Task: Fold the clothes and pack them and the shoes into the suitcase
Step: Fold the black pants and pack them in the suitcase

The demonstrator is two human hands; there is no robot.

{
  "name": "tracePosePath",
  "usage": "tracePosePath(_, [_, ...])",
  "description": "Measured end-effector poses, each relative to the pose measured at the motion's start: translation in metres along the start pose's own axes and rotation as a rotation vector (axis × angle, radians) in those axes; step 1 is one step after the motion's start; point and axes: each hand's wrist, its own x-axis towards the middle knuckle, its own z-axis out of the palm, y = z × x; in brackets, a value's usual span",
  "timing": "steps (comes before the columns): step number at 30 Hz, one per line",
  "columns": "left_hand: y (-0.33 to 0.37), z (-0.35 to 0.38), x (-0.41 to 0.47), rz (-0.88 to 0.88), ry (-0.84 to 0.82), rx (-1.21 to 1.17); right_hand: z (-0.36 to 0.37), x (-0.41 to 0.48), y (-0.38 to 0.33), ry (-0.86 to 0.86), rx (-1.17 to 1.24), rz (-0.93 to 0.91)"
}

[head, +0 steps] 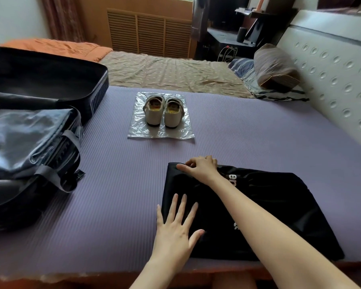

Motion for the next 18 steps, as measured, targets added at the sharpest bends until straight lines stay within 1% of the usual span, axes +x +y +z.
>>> tracePosePath(2, [-0.001,0.001,0.0,0.003,0.005,0.007,0.005,0.011,-0.013,-0.01,0.042,0.008])
tracePosePath(5, [-0.002,0.0,-0.001,-0.006,0.012,0.008,0.006,0.028,-0.028,0.151,0.238,0.029])
tracePosePath(7, [-0.003,0.0,-0.002,-0.019,0.001,0.009,0.008,0.034,-0.033,0.261,0.205,0.008])
tracePosePath(8, [-0.003,0.001,-0.002,-0.02,-0.009,0.003,0.011,0.036,-0.032,0.283,0.163,-0.001])
tracePosePath(9, [-0.002,0.002,-0.003,-0.022,-0.019,-0.007,0.017,0.036,-0.03,0.275,0.129,-0.003])
tracePosePath(12, [-0.001,0.003,-0.001,-0.016,-0.063,-0.032,0.03,0.028,-0.018,0.182,0.056,-0.016])
tracePosePath(14, [-0.003,-0.004,-0.001,-0.02,-0.021,-0.083,0.023,0.012,-0.01,0.23,0.074,-0.106])
tracePosePath(16, [-0.004,-0.009,-0.001,-0.046,0.11,-0.21,0.01,-0.017,-0.001,0.328,0.095,-0.221])
tracePosePath(17, [-0.004,-0.012,-0.002,-0.083,0.117,-0.273,0.004,-0.037,0.005,0.344,0.096,-0.256])
tracePosePath(18, [-0.004,-0.017,-0.002,-0.096,0.112,-0.273,0.0,-0.059,0.013,0.317,0.084,-0.262])
